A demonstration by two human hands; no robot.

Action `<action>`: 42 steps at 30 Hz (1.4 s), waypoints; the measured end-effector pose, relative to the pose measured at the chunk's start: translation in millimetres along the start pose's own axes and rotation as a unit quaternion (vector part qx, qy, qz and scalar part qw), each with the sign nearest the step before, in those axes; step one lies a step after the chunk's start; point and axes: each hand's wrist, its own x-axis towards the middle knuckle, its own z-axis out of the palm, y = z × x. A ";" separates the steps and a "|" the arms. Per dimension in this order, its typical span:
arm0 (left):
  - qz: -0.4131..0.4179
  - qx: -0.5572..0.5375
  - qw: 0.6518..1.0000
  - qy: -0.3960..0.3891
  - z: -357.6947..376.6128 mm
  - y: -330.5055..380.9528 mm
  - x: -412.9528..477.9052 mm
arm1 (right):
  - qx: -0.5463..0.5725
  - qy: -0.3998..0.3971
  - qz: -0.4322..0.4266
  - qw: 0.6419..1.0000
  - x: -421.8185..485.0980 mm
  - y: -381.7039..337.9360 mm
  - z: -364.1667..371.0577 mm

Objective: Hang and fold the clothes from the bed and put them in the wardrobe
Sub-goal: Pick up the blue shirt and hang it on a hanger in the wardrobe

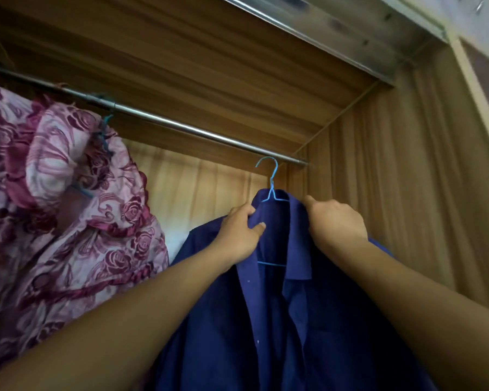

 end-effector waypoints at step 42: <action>0.005 0.196 0.974 -0.115 -14.3 -54.7 -20.6 | 0.111 -0.071 -0.154 0.979 -15.3 -30.2 34.6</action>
